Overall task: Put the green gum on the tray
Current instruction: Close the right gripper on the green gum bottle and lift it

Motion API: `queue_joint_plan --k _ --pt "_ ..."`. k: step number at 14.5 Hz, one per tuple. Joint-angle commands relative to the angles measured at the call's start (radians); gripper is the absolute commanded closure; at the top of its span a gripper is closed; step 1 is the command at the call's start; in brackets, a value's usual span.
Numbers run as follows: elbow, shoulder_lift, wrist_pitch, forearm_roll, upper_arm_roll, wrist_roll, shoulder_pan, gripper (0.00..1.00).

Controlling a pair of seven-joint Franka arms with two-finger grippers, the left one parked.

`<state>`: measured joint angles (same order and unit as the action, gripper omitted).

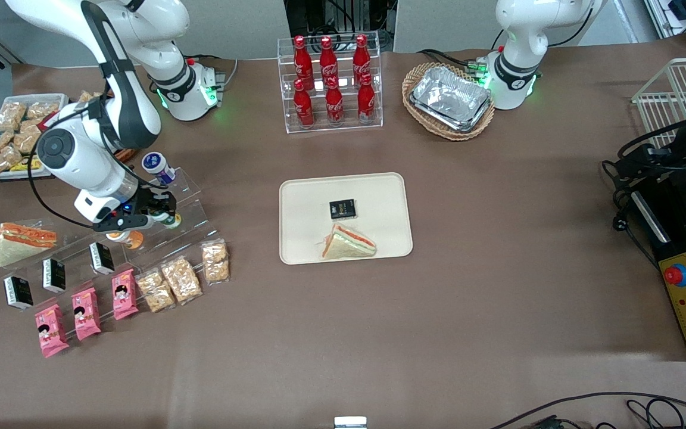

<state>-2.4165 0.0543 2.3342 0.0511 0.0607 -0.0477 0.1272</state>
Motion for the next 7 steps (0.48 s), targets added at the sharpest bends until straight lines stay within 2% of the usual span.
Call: queue_joint_plan --k 1,5,7 --pt "0.052 0.093 -0.129 0.007 0.008 -0.02 0.0 0.8" --pt "0.192 0.091 -0.309 0.012 0.008 -0.021 0.0 0.84" --pt "0.27 0.091 -0.419 0.015 0.005 -0.024 0.002 0.91"
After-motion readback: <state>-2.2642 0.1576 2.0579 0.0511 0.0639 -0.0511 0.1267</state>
